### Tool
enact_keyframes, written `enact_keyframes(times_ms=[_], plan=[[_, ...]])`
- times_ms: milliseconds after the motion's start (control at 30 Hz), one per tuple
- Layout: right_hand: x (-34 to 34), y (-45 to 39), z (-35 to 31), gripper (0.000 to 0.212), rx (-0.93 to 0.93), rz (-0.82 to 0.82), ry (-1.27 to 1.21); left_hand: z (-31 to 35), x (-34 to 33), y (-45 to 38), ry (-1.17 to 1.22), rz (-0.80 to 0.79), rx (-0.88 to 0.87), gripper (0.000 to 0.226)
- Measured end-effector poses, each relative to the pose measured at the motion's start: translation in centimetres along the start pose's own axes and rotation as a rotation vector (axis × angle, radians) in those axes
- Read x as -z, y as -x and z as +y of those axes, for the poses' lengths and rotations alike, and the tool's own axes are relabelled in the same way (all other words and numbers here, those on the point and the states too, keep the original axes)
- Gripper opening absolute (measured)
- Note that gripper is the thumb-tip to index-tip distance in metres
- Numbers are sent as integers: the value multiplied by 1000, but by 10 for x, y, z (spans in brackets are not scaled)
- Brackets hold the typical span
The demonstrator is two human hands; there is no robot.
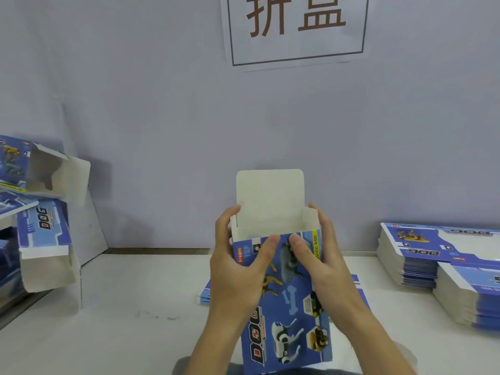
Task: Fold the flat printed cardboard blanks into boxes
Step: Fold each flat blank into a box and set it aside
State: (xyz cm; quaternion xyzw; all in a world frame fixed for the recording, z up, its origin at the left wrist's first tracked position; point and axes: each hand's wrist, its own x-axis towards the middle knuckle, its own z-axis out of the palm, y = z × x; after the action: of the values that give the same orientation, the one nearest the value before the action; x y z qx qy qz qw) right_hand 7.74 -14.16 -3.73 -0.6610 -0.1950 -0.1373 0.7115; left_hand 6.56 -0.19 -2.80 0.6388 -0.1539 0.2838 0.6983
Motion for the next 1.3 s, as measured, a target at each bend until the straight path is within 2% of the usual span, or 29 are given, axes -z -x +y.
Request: enact_keyframes(times_ms=[133, 267, 400, 567, 667, 833, 967, 1000, 1133, 1233, 1300], plan=[[4, 0, 0, 44, -25, -26, -123, -6, 2, 1, -72, 15, 53, 62], [1, 0, 2, 33, -36, 37, -20, -10, 4, 2, -181, 53, 104, 54], [-1, -2, 4, 45, -96, 122, 93, -8, 5, 1, -88, 88, 142, 42], [-4, -6, 3, 28, -99, 154, 153, -8, 11, -7, -118, -13, 224, 32], [-5, -7, 1, 25, -129, 149, 136, -1, 10, -8, -3, -4, 287, 27], [-1, -8, 4, 15, -197, 143, 38, -4, 8, -7, 123, 4, 313, 44], [1, -9, 3, 47, -261, 112, -38, -6, 9, -6, 139, -16, 302, 44], [1, -9, 3, 50, -261, 106, -47, -6, 9, -6, 130, -14, 290, 45], [0, -9, 6, 23, -202, 83, -57, -7, 9, -7, 71, 35, 232, 38], [1, -9, 7, 22, -169, 134, -40, -9, 7, -5, 93, 25, 164, 10], [2, -8, 7, 17, -126, 154, -53, -12, 6, -3, 128, 55, 110, 25]])
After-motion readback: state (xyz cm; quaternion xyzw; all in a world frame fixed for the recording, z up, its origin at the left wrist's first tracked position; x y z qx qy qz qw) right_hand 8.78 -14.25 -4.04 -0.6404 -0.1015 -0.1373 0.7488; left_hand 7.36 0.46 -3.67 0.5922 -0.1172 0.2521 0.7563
